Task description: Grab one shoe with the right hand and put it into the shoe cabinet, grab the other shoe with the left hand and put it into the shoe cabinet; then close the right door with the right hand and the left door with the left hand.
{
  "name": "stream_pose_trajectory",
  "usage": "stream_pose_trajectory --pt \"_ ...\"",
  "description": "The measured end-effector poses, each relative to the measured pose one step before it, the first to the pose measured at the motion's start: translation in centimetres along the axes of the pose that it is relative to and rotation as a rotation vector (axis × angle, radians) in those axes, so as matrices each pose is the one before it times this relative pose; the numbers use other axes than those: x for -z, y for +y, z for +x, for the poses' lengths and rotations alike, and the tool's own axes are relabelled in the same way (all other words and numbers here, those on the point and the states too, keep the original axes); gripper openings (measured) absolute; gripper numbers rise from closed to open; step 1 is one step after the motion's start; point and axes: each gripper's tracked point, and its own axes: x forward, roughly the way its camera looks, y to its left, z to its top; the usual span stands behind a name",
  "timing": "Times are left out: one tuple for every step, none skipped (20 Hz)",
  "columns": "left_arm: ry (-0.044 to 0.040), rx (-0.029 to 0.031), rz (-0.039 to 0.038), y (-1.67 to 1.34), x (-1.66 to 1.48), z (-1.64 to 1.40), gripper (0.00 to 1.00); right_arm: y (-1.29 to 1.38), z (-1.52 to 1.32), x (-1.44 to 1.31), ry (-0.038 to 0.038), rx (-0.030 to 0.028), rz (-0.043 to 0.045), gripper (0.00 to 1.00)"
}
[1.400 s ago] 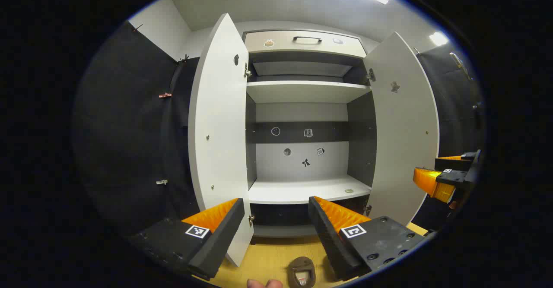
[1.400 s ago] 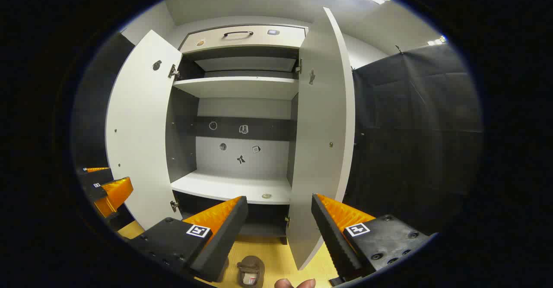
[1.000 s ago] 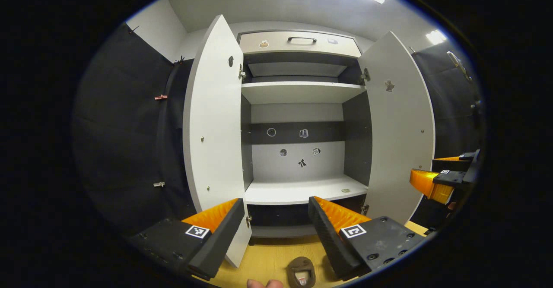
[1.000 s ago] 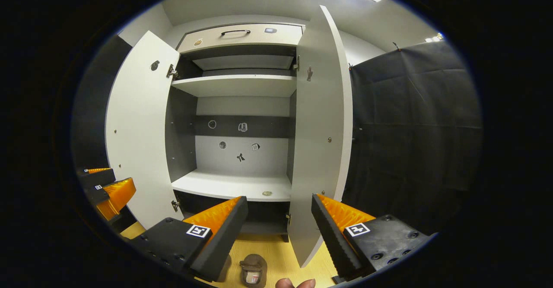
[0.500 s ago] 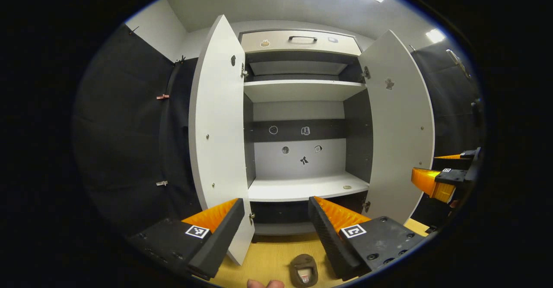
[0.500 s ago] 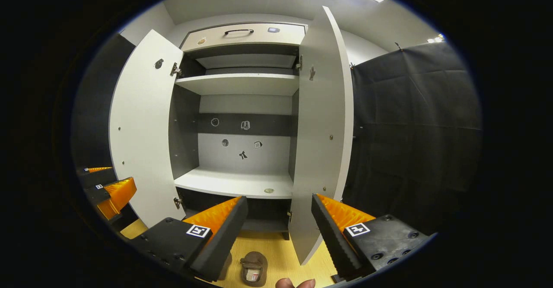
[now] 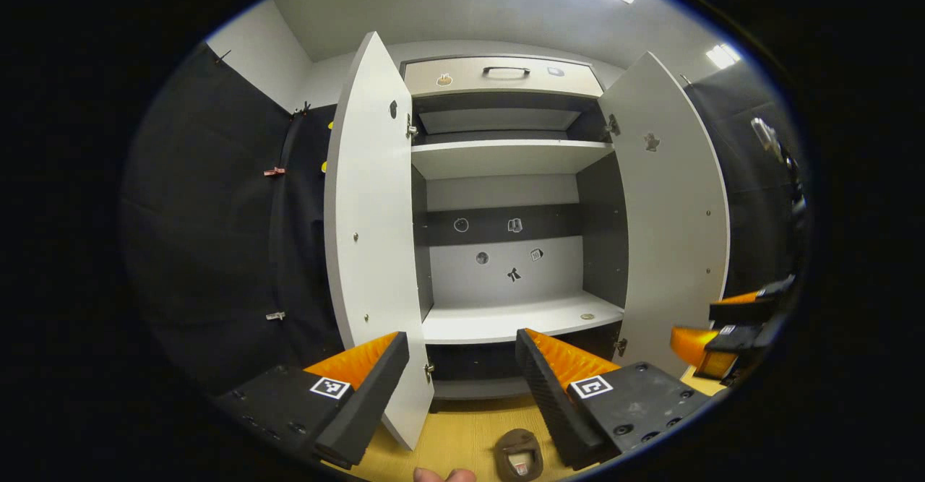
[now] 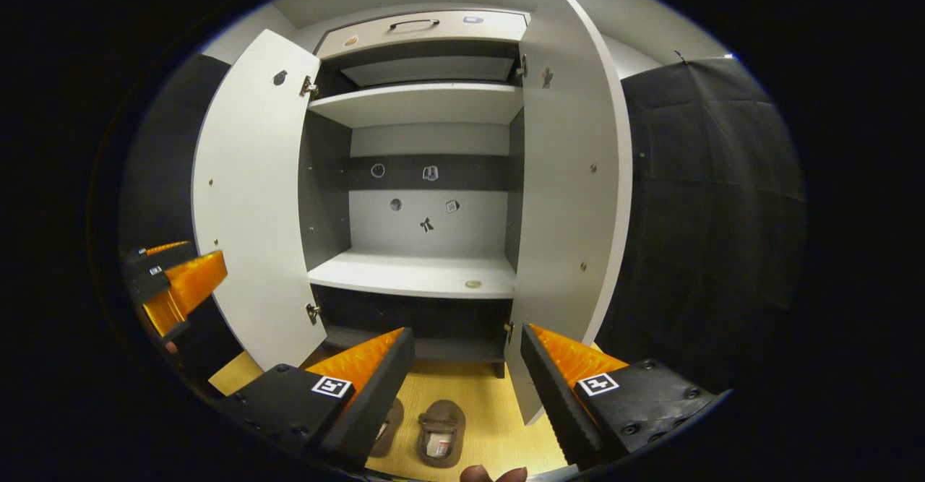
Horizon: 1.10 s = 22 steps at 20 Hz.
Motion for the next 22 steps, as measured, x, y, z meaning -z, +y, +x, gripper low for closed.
stream_pose_trajectory --pt "0.00015 -0.00088 -0.0004 0.099 0.27 0.011 0.95 0.471 0.282 1.813 0.03659 -0.01394 0.0067 0.98" --pt "-0.00013 -0.00033 0.00163 0.082 0.123 0.101 0.95 0.458 0.439 1.932 0.03782 -0.01484 0.00963 0.98" --pt "0.00097 -0.00011 0.00355 0.053 0.356 0.134 0.95 0.431 0.374 1.997 0.0421 -0.01277 0.01153 0.98" --pt "0.00024 -0.00017 0.00598 0.112 0.194 0.135 0.95 0.481 0.511 2.008 0.04121 -0.01379 0.01183 0.98" --pt "-0.00117 -0.00109 0.00586 0.126 0.274 0.014 0.95 0.465 0.585 2.015 0.04066 -0.01035 0.0052 0.99" --pt "-0.00073 0.00109 0.00427 0.047 0.271 0.133 0.95 0.239 0.699 1.865 0.03633 -0.00736 0.00007 0.99" --pt "-0.00091 0.00238 0.00014 0.047 0.283 0.076 0.95 0.238 0.695 1.821 0.03421 -0.00755 -0.00407 0.99" --pt "0.00071 0.00262 -0.00288 0.006 0.251 0.086 0.95 0.121 0.641 1.796 0.03227 -0.00464 -0.00497 0.99" --pt "0.00426 0.00141 -0.00423 0.032 0.452 0.137 0.95 0.179 0.883 1.939 0.03474 -0.00362 -0.00393 0.99" --pt "0.00584 0.00121 -0.00353 0.124 0.474 0.049 0.95 0.121 0.935 1.579 0.0325 -0.00164 0.00078 0.99" --pt "0.00947 -0.00013 -0.00136 0.114 0.553 0.113 0.95 0.073 0.982 1.531 0.02906 -0.00247 0.00286 0.99" --pt "0.00792 -0.00148 0.00061 0.197 0.445 0.08 0.95 0.157 1.002 1.276 0.02827 -0.00519 0.00367 0.99" --pt "0.00791 -0.00259 0.00264 0.183 0.534 0.156 0.95 0.082 1.135 1.15 0.02487 -0.00203 0.00347 0.99" --pt "0.00649 -0.00199 0.00374 0.243 0.44 0.091 0.95 0.016 1.044 1.061 0.02266 0.00056 0.00648 0.99" --pt "0.00982 -0.00308 0.00522 0.217 0.616 0.039 0.95 0.14 1.11 0.931 0.02136 -0.00261 0.00759 0.99" --pt "0.00957 -0.00363 0.00349 0.237 0.467 -0.027 0.95 0.065 0.916 0.869 0.02252 -0.00095 0.0096 0.99" --pt "0.00952 -0.00355 0.00181 0.252 0.565 0.094 0.95 0.176 1.161 0.622 0.01521 -0.00336 0.01245 0.98" --pt "0.00944 -0.00426 0.00078 0.282 0.363 0.07 0.95 0.119 1.071 0.679 0.02057 -0.00025 0.01137 0.97" --pt "0.00962 -0.00469 0.00032 0.262 0.516 0.09 0.95 -0.047 1.032 0.573 0.01573 0.00296 0.0099 0.95" --pt "0.00947 -0.00435 0.00024 0.265 0.388 0.106 0.95 -0.016 1.075 0.364 0.01016 0.00614 0.00907 0.94" --pt "0.00868 -0.0064 0.00117 0.302 0.47 0.055 0.95 -0.089 1.067 0.382 0.00891 0.00289 0.00839 0.94" --pt "0.00502 -0.00568 0.00135 0.243 0.211 0.062 0.95 -0.082 1.058 0.278 0.00641 0.00584 0.00605 0.94"
